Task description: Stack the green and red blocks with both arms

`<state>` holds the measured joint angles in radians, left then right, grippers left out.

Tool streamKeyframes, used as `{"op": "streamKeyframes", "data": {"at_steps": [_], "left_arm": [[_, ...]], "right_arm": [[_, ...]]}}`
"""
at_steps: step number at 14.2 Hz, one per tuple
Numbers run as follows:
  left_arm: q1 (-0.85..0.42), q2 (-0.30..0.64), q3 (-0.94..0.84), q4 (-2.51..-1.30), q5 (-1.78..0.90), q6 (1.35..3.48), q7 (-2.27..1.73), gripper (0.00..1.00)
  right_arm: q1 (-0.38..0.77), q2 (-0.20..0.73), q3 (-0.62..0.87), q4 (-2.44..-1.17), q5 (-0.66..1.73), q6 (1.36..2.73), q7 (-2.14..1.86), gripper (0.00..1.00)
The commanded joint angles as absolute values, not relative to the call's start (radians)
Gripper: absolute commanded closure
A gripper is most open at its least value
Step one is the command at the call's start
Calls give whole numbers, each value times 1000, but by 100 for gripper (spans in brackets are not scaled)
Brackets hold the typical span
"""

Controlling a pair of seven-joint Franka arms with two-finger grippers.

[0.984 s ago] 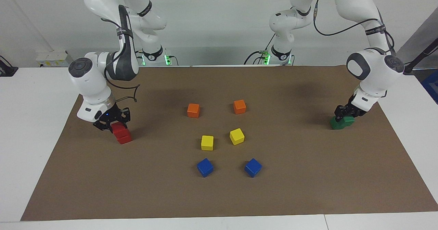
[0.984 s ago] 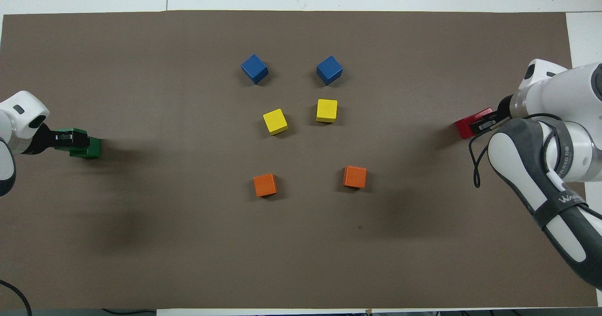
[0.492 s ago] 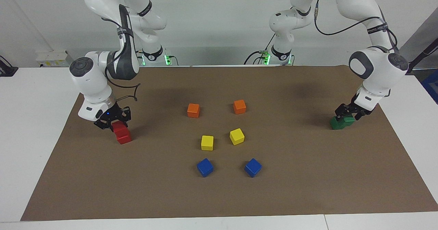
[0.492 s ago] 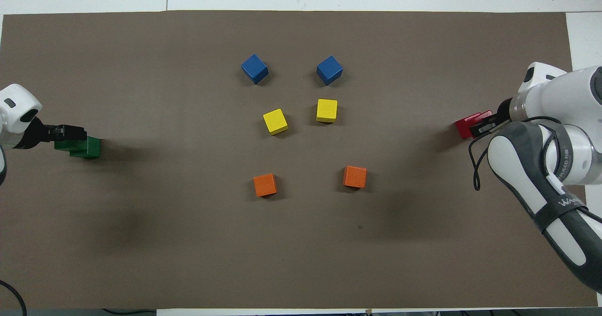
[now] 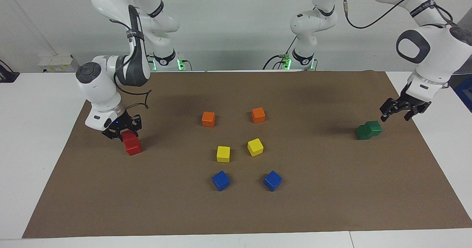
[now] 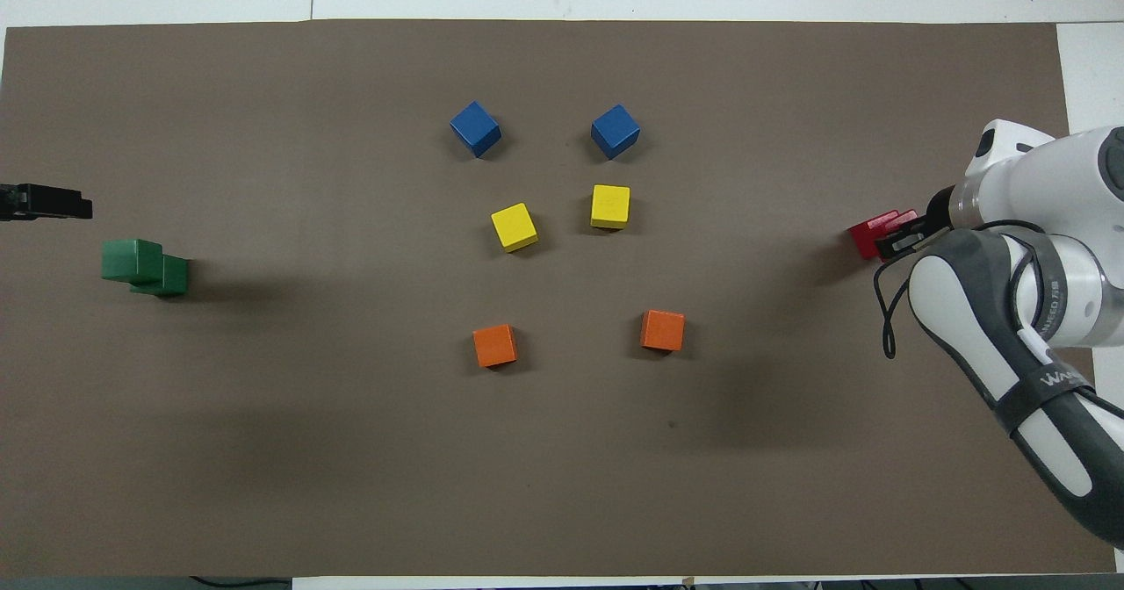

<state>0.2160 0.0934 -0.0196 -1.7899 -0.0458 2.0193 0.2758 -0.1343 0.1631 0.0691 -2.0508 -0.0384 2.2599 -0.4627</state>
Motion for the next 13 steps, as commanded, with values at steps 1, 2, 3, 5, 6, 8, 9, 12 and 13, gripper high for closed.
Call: {"op": "streamKeyframes", "data": {"at_steps": [1,2,3,5,6,8,9,12,13], "left_arm": [[209,60,-29,-1729,-32,1903,237,0],[201,48,-34,-1711,-32,1863,186,0],[183,32,-34,-1704,-32,1833,134,0],[163,0,-34,-1703,-32,1783,98,0],[158,-18,-34,-1700,-32,1748,97,0],[158,-55,-35,-1700,-32,1691,98,0],[156,-73,-37,-1701,-32,1657,97,0],[156,-103,-41,-1710,-32,1631,97,0],[155,-107,-43,-1710,-32,1625,92,0]], "right_arm": [[-152,130,77,-2091,-32,2307,-482,100],[-162,130,77,-2097,-34,2325,-485,100],[-164,129,77,-2102,-32,2329,-485,100],[-164,130,77,-2102,-32,2329,-485,100],[-164,130,77,-2102,-32,2329,-482,100],[-164,129,77,-2102,-32,2329,-480,100],[-163,129,77,-2102,-34,2329,-480,100],[-163,129,77,-2103,-34,2329,-477,100],[-161,129,77,-2103,-32,2329,-477,100]]}}
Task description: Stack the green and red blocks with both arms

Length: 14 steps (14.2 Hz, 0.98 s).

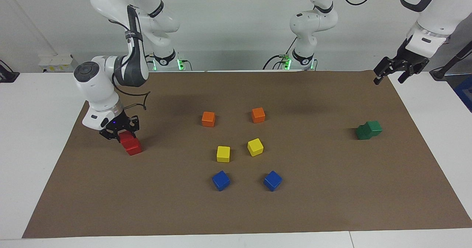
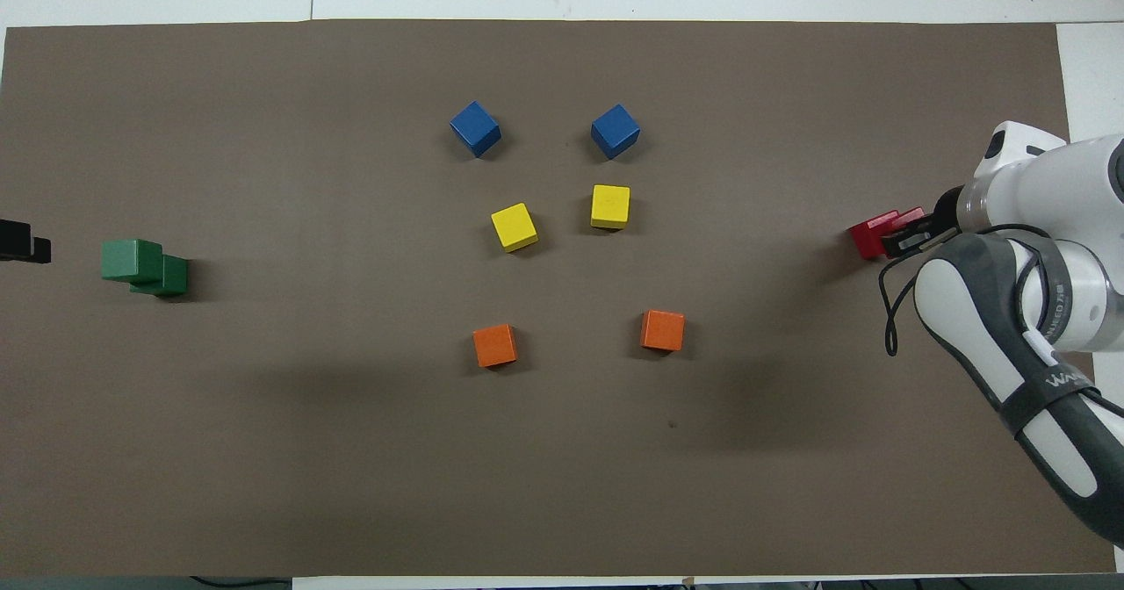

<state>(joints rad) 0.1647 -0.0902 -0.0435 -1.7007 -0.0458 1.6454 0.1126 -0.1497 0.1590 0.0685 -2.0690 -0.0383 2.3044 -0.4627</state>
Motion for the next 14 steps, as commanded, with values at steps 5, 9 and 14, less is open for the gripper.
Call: {"op": "streamKeyframes", "data": {"at_steps": [5,9,14], "left_arm": [[101,-109,-38,-1709,-32,1626,-18,0],[65,-109,-35,-1703,27,1609,-14,0],[57,-113,-40,-1701,32,1592,-15,0]], "right_arm": [[-160,132,77,-2103,-32,2329,-474,100],[-158,133,77,-2103,-32,2329,-472,100],[-155,133,77,-2103,-34,2327,-454,0]]}}
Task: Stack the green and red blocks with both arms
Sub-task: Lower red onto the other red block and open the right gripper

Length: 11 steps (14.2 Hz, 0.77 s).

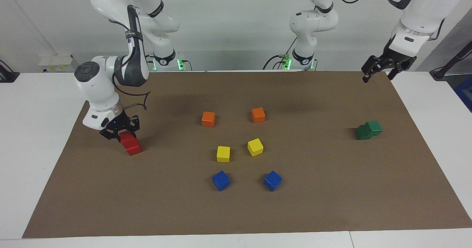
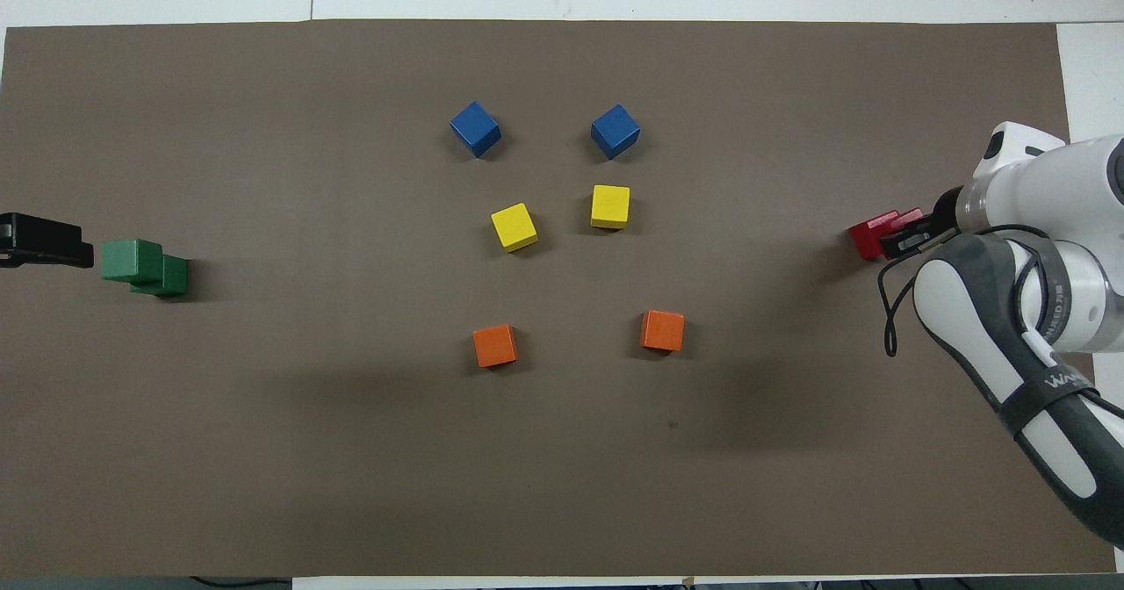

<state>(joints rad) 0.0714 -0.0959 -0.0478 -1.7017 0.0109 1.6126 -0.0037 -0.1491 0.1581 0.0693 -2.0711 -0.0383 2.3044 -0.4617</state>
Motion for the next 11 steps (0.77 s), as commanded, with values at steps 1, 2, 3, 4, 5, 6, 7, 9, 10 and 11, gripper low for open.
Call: {"op": "streamKeyframes", "data": {"at_steps": [1,2,3,4,5,6,7,9,10,11], "left_arm": [[57,-114,-40,-1701,32,1595,-15,0],[57,-114,-40,-1701,32,1601,-15,0],[57,-114,-41,-1701,32,1606,-14,0],[58,-114,-40,-1701,31,1614,-12,0],[63,-114,-41,-1701,26,1626,-14,0],[63,-115,-41,-1704,25,1634,-14,0],[63,-115,-41,-1704,25,1638,-15,0],[63,-115,-41,-1703,21,1641,-17,0],[63,-115,-41,-1703,21,1640,-17,0],[63,-114,-41,-1701,21,1637,-17,0]], "right_arm": [[-155,133,77,-2103,-34,2327,-454,0],[-155,133,77,-2103,-32,2327,-454,0],[-155,133,77,-2102,-34,2327,-454,0],[-155,135,77,-2099,-34,2326,-454,0],[-156,137,77,-2091,-34,2318,-456,0],[-158,137,77,-2074,-32,2304,-454,0],[-161,130,78,-2057,-32,2283,-453,0],[-161,97,78,-1990,-31,2168,-399,0],[-150,63,80,-1962,-31,2110,-341,0],[-137,22,83,-1951,-31,2071,-269,0]]}}
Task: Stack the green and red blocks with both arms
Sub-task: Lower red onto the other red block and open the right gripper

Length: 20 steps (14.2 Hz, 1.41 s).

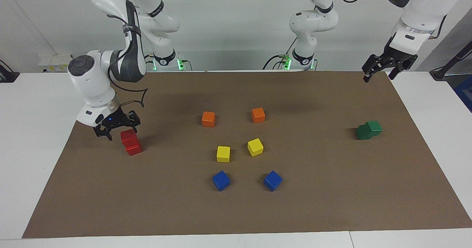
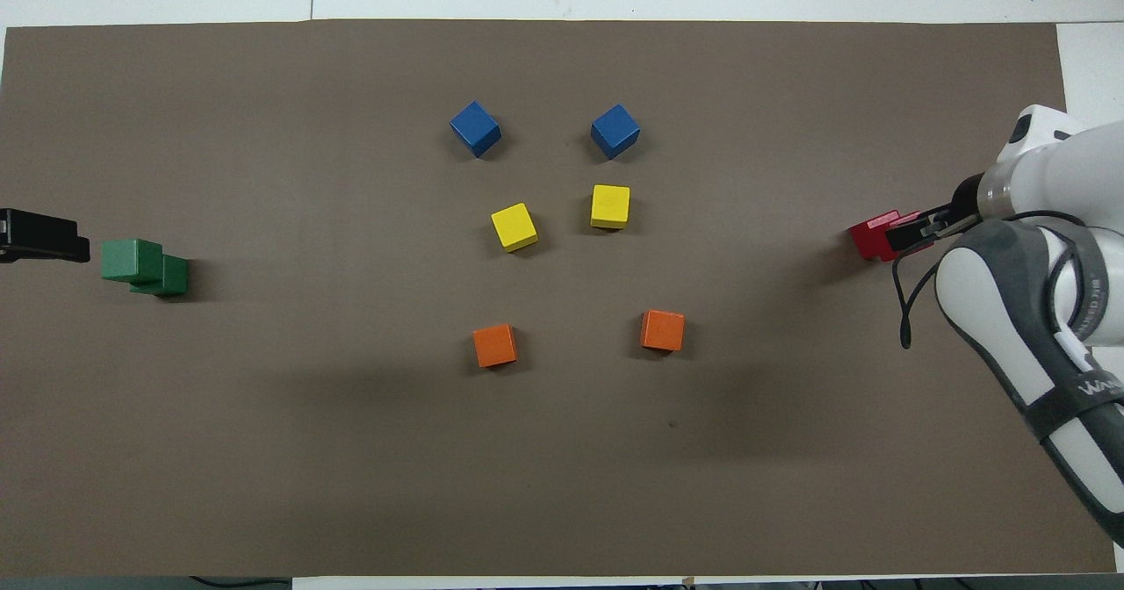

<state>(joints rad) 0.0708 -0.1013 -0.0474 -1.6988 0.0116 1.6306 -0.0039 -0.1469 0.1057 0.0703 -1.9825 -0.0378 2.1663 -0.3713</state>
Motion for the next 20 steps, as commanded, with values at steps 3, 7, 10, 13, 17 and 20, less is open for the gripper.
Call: {"op": "streamKeyframes", "data": {"at_steps": [3,7,10,13,17,20], "left_arm": [[61,-114,-41,-1701,21,1635,-18,0],[66,-114,-41,-1701,12,1637,-25,0],[71,-114,-41,-1701,-5,1638,-26,0],[71,-115,-40,-1701,-8,1637,-26,0],[69,-118,-40,-1706,-12,1637,-25,0],[61,-120,-38,-1706,-17,1638,-26,0]], "right_arm": [[-75,-119,86,-1948,-31,1921,-108,0],[-52,-193,84,-1847,-17,1717,-81,0],[-61,-112,83,-1679,-31,1582,-83,0],[-72,-84,83,-1644,-29,1554,-83,0],[-75,-83,80,-1652,-18,1554,-81,0],[-74,-84,80,-1658,-9,1551,-74,0]]}}
